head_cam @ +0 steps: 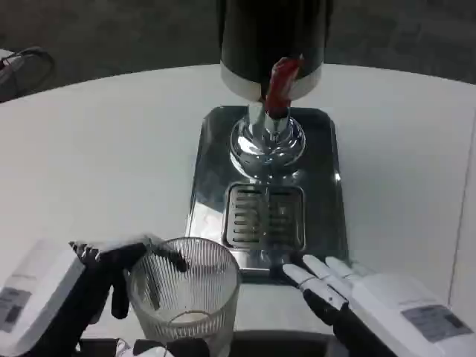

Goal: Grasp the cup under the faucet to collect the drink, then remove the cup.

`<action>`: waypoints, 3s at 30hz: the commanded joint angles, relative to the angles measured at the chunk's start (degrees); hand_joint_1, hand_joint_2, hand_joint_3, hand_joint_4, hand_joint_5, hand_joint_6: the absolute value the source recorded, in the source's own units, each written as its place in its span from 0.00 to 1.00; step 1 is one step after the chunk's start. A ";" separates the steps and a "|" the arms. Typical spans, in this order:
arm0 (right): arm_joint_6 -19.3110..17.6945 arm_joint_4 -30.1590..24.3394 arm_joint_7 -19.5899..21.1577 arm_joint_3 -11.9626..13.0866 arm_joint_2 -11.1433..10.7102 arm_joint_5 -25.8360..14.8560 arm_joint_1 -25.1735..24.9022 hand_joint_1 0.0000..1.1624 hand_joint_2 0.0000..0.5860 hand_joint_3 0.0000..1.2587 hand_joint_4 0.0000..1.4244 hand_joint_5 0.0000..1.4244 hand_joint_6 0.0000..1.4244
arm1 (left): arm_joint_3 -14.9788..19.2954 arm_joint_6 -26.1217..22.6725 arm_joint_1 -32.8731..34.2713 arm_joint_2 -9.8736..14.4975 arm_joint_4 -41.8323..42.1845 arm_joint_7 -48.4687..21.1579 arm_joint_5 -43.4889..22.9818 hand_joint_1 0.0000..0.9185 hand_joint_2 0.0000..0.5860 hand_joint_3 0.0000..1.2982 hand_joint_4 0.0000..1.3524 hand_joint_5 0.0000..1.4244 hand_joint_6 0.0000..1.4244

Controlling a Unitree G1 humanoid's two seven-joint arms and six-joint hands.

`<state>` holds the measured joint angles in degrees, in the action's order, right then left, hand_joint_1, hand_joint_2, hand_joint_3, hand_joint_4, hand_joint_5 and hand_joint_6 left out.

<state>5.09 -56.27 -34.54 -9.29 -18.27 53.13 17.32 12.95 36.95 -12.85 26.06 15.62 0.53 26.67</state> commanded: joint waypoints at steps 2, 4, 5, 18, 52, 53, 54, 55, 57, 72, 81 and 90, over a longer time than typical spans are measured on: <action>0.12 0.63 -0.55 0.46 0.35 -0.28 -0.29 0.25 0.81 0.07 0.00 0.00 0.00 | -0.01 0.02 0.63 0.06 -0.39 0.20 -0.78 0.31 0.50 0.68 0.66 0.76 0.89; 0.21 0.74 -0.67 0.47 0.34 -0.35 -0.47 0.25 0.81 0.07 0.00 0.00 0.00 | 0.04 0.01 0.69 0.11 -0.49 0.22 -0.83 0.31 0.50 0.68 0.66 0.76 0.89; 0.30 0.79 -0.79 0.46 0.34 -0.36 -0.56 0.25 0.81 0.07 0.00 0.00 0.00 | 0.07 0.03 0.69 0.13 -0.54 0.22 -0.87 0.31 0.50 0.68 0.66 0.76 0.89; 0.27 -0.09 -0.11 1.84 0.75 -0.63 1.19 0.25 0.81 0.07 0.00 0.00 0.00 | -1.44 -2.43 5.70 -0.59 -3.06 0.51 -0.05 0.31 0.50 0.68 0.66 0.76 0.89; -2.45 -2.40 2.94 11.22 0.47 -5.67 9.05 0.25 0.81 0.07 0.00 0.00 0.00 | -17.11 -9.92 39.40 -0.39 -39.72 11.07 9.35 0.31 0.50 0.68 0.66 0.76 0.90; -2.44 -2.44 3.02 11.37 0.50 -5.77 9.03 0.25 0.81 0.07 0.00 0.00 0.00 | -17.59 -10.03 40.14 -0.52 -40.36 11.25 9.44 0.31 0.50 0.68 0.66 0.76 0.90; -2.42 -2.42 3.04 11.54 0.48 -5.87 9.03 0.25 0.81 0.07 0.00 0.00 0.00 | -18.03 -10.12 40.81 -0.61 -40.91 11.44 9.58 0.31 0.50 0.68 0.66 0.76 0.90; -2.38 -2.41 2.96 11.69 0.43 -5.97 9.05 0.25 0.81 0.07 0.00 0.00 0.00 | -18.49 -10.28 41.69 -0.71 -41.70 11.62 9.75 0.31 0.50 0.68 0.66 0.76 0.90; -2.48 -2.53 2.91 12.19 0.25 -6.21 9.37 0.25 0.81 0.07 0.00 0.00 0.00 | -19.30 -10.65 43.28 -0.78 -43.32 12.02 9.81 0.31 0.50 0.68 0.66 0.76 0.90; -3.78 -3.70 3.84 14.53 0.42 -8.79 12.36 0.25 0.81 0.07 0.00 0.00 0.00 | -23.69 -13.38 54.47 -2.14 -52.75 13.27 9.87 0.31 0.50 0.68 0.66 0.76 0.90; -4.77 -3.73 4.01 16.34 0.82 -9.92 14.19 0.25 0.81 0.07 0.00 0.00 0.00 | -26.61 -14.34 59.54 -2.03 -58.04 13.32 10.60 0.31 0.50 0.67 0.64 0.74 0.85; -5.28 -3.73 3.90 17.84 1.11 -10.97 15.28 0.25 0.81 0.07 0.00 0.00 0.00 | -30.03 -15.68 62.05 -2.46 -59.33 11.00 10.35 0.26 0.37 0.56 0.53 0.62 0.63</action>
<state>0.61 -59.01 -30.96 8.24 -17.48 42.39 31.79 -16.50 21.40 48.15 23.68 -43.46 12.43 36.79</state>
